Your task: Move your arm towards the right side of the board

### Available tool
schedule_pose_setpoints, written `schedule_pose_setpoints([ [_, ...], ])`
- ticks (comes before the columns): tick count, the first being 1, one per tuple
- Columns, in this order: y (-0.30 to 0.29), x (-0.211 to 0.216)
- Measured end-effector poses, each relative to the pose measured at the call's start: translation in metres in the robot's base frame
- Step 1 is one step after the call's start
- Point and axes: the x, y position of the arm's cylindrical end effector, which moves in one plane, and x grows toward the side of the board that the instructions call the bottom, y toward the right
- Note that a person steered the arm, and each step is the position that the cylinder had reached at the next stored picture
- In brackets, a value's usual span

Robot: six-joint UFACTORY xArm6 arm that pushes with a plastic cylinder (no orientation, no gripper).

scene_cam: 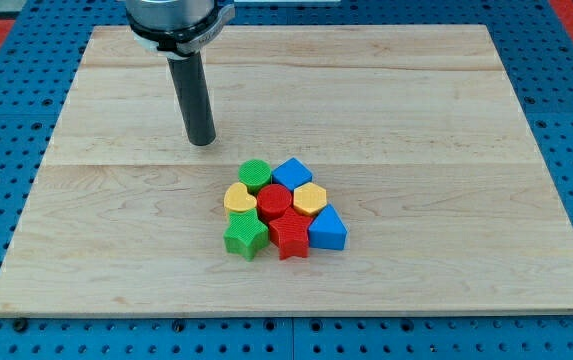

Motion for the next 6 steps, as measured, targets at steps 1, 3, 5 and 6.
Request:
schedule_pose_setpoints([
  [1, 0.0, 0.0],
  [3, 0.082, -0.044],
  [5, 0.228, -0.052],
  [6, 0.273, -0.051],
])
